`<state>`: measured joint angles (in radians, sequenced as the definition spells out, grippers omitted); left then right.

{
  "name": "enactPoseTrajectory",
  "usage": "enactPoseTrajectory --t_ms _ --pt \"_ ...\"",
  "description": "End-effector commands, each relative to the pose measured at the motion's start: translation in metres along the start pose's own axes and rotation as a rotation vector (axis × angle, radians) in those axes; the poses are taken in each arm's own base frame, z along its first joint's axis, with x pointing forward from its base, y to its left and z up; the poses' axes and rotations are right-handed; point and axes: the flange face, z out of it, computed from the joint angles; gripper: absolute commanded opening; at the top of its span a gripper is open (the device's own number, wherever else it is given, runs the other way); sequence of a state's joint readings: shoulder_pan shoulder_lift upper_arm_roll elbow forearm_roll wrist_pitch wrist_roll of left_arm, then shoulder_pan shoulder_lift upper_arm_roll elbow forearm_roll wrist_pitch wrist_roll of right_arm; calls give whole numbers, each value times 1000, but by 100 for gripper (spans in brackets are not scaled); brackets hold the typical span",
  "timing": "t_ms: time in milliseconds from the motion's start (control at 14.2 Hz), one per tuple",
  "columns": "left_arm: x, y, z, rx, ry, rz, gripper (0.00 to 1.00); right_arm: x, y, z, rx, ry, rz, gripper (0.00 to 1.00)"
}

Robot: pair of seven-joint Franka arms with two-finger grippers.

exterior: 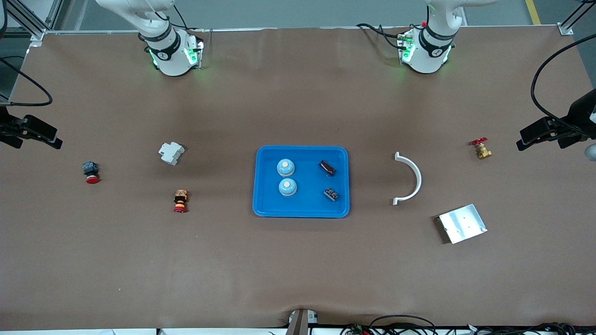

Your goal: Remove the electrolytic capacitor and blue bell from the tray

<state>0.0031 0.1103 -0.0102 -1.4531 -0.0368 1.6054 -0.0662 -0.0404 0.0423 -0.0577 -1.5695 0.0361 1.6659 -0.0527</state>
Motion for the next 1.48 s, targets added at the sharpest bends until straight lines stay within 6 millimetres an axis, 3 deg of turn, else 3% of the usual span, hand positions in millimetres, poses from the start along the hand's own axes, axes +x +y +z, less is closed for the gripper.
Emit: enactPoseTrajectory --t_ms 0,492,843,1124,1265,1405 --pt "1 -1 -5 19 13 6 100 -4 2 -1 6 9 -8 100" --pt "1 2 -5 17 13 9 100 -5 0 8 8 -11 7 100" --pt "1 3 -5 14 11 -3 100 -13 -27 32 67 -50 70 100" --pt "1 8 -3 10 8 -133 100 -19 -79 54 61 -97 152 100" --pt "2 23 3 5 -3 -156 100 -24 -114 64 53 -115 202 100" --pt "2 43 12 3 -18 -169 100 -31 -151 87 50 -108 221 100"
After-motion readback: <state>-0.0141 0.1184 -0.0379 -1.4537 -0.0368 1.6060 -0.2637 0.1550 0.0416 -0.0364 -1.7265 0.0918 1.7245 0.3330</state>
